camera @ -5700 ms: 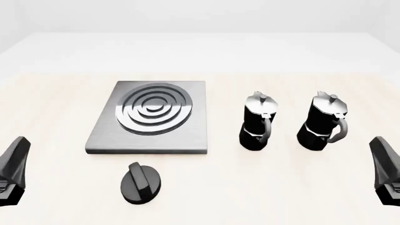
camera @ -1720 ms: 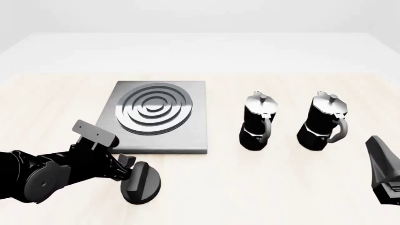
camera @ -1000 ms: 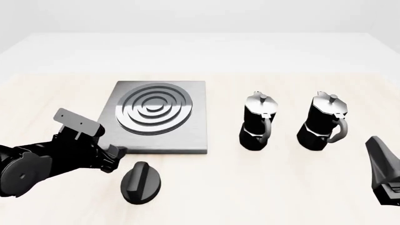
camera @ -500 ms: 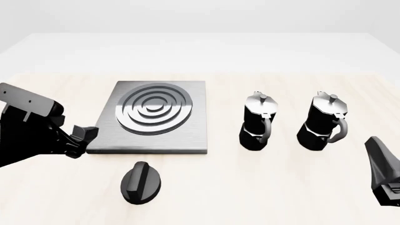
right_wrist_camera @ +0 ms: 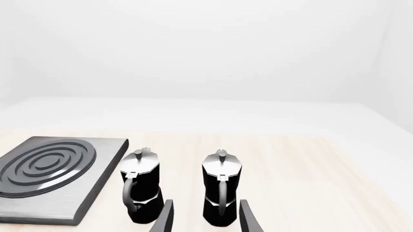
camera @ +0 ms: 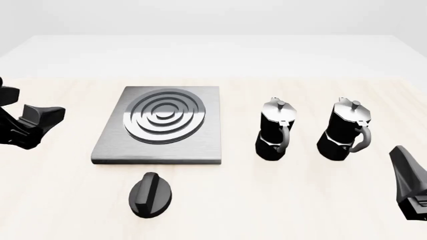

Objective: Turn off the stove.

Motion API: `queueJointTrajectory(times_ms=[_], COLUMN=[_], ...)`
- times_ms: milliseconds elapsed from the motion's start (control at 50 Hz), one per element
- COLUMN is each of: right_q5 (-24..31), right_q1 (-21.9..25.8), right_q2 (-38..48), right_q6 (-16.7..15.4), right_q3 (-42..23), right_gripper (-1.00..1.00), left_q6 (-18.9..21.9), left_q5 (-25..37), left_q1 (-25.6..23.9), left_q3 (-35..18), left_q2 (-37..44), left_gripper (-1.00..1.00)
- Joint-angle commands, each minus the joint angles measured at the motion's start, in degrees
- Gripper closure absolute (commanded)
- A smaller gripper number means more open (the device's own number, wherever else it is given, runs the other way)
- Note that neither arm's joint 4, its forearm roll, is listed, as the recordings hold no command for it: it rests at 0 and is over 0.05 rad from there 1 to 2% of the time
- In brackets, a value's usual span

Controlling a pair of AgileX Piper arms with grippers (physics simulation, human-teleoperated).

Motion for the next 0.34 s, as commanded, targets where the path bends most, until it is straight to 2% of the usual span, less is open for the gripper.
queueJointTrajectory(times_ms=[20,340], right_q5=[-0.02,-0.15], right_q1=[0.11,0.45], right_q2=[0.04,0.20], right_q6=[-0.07,-0.08], right_q3=[0.02,0.03], right_gripper=[-1.00,-1.00], left_q6=[3.39,4.58], left_q5=[6.79,9.09], left_q1=[2.22,3.85], left_q3=[-5.30,-6.10], left_q2=[-3.67,-5.42], left_gripper=[-1.00,-1.00])
